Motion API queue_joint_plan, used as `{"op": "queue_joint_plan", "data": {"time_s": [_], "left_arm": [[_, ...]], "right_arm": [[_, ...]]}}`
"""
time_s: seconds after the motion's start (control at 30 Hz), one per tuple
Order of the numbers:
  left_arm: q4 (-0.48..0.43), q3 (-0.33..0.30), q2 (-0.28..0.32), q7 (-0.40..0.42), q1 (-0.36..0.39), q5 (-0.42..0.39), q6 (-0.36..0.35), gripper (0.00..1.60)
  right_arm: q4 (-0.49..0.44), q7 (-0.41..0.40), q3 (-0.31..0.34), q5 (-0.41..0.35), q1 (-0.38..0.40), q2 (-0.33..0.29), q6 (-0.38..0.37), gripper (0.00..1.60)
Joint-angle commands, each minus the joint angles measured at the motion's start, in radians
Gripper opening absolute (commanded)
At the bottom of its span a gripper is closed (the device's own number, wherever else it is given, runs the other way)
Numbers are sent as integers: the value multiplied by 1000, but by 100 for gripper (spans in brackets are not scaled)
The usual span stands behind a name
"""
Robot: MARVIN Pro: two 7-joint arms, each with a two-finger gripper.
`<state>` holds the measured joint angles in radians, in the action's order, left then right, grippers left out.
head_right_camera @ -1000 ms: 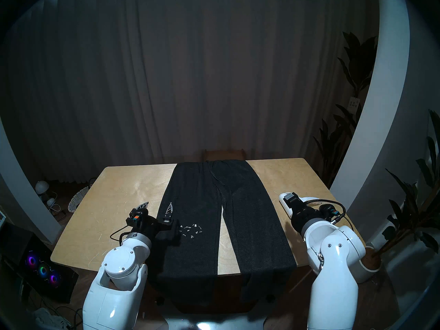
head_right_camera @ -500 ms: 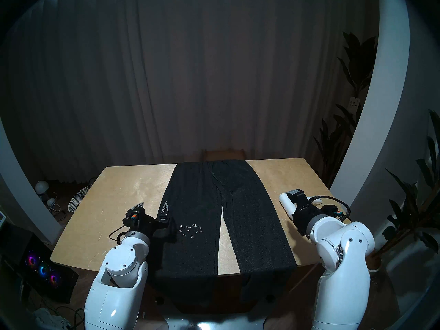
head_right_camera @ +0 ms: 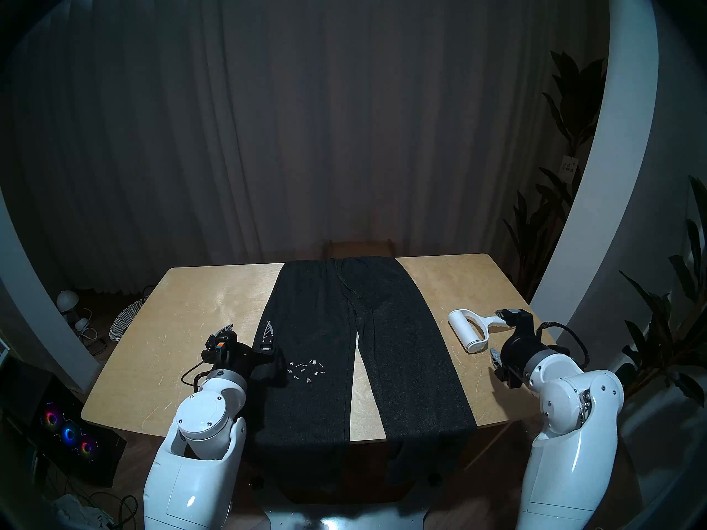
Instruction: Remove lint and debris from pants with a lint roller
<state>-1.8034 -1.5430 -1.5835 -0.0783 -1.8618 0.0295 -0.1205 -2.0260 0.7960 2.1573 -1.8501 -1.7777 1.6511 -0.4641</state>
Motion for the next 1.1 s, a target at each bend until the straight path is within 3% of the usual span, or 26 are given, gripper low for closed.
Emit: {"op": "queue_joint_plan", "data": {"time_s": [0.0, 0.37, 0.77, 1.07], "left_arm": [[-11, 14, -9, -25, 46, -3, 3, 160], [14, 59, -3, -94, 86, -10, 4, 160], [17, 102, 3, -208, 108, -25, 23, 160], [27, 141, 16, -341, 108, -67, 36, 160]], "right_arm": [[71, 29, 90, -114, 105, -31, 38, 160], [245, 123, 168, -269, 226, -125, 81, 160], [452, 246, 186, -406, 349, -242, 117, 160], [625, 375, 162, -486, 437, -342, 80, 160]]}}
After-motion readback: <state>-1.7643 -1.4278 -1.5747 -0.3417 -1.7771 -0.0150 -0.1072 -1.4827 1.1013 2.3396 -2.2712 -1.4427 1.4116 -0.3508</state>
